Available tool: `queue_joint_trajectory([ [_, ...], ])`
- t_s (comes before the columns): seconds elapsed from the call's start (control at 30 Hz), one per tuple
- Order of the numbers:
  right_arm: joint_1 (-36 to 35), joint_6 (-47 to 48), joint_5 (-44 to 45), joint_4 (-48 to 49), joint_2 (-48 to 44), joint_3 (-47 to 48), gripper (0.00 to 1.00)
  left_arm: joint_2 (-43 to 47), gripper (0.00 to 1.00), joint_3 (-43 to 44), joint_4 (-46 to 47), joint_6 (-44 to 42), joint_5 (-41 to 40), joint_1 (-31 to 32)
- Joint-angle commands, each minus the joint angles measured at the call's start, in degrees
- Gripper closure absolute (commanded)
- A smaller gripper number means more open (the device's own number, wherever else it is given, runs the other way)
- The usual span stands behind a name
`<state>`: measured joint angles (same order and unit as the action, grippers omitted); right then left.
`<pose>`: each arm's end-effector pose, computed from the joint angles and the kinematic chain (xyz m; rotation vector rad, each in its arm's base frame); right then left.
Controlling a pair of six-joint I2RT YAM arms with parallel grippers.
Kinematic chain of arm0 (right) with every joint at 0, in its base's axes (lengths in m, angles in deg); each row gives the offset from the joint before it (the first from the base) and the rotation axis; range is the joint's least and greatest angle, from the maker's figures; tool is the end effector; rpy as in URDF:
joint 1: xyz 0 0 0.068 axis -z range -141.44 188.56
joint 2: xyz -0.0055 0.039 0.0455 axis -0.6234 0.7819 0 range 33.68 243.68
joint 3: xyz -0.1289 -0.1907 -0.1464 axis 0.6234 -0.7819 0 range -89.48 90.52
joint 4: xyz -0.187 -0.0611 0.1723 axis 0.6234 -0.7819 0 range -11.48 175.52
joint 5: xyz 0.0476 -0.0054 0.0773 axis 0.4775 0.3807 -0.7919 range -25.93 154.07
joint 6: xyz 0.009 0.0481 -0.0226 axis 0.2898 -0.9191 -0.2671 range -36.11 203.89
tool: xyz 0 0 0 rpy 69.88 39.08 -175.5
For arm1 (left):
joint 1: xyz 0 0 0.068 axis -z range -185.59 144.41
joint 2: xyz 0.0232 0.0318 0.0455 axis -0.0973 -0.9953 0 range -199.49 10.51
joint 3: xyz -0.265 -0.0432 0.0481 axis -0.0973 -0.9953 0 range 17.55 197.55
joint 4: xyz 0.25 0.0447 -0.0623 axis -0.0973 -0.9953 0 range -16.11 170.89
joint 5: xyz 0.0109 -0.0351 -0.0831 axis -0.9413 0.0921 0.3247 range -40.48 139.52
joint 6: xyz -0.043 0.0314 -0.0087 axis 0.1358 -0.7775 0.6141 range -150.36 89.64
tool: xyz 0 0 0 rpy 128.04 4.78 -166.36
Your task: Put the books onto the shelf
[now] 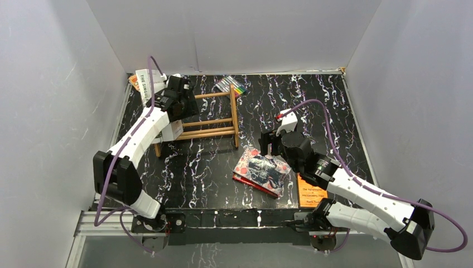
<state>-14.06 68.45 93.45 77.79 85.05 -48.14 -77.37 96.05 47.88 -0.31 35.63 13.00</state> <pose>0.1394 0.1540 0.3042 -0.2504 1.8371 0.3479 0.3267 -0.1008 0.3233 -0.3505 2.2626 -0.1616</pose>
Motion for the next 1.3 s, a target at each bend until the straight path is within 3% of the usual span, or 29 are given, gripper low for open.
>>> queue_joint_trajectory([
  [0.0,0.07,-2.14,-0.07,-1.05,-1.24,-0.57,0.18,-0.71,0.38,0.21,-0.70,-1.15,-7.90,0.75],
  [0.27,0.12,-3.24,0.40,-2.09,-3.11,-2.04,0.18,-4.33,0.38,1.41,-2.74,-1.93,-9.52,0.88],
  [0.53,0.15,-5.57,0.69,-5.85,-2.55,-1.37,0.18,0.90,0.38,0.98,2.46,-3.97,4.16,1.79],
  [0.8,0.10,-14.85,0.44,-14.50,-2.97,-0.86,0.18,4.94,0.38,1.01,3.11,-1.88,12.20,2.17],
  [0.9,0.11,-17.20,-0.82,-17.92,-3.73,-0.78,0.16,8.25,0.38,0.24,3.27,-0.82,14.71,2.27],
  [1.03,0.13,-12.70,-7.94,-20.22,-3.31,1.05,0.15,14.07,0.37,-2.20,4.51,1.46,19.83,2.24],
  [1.27,-0.22,-9.18,-11.59,-25.44,7.75,8.11,0.12,24.77,0.34,-12.21,6.73,7.11,27.36,3.00],
])
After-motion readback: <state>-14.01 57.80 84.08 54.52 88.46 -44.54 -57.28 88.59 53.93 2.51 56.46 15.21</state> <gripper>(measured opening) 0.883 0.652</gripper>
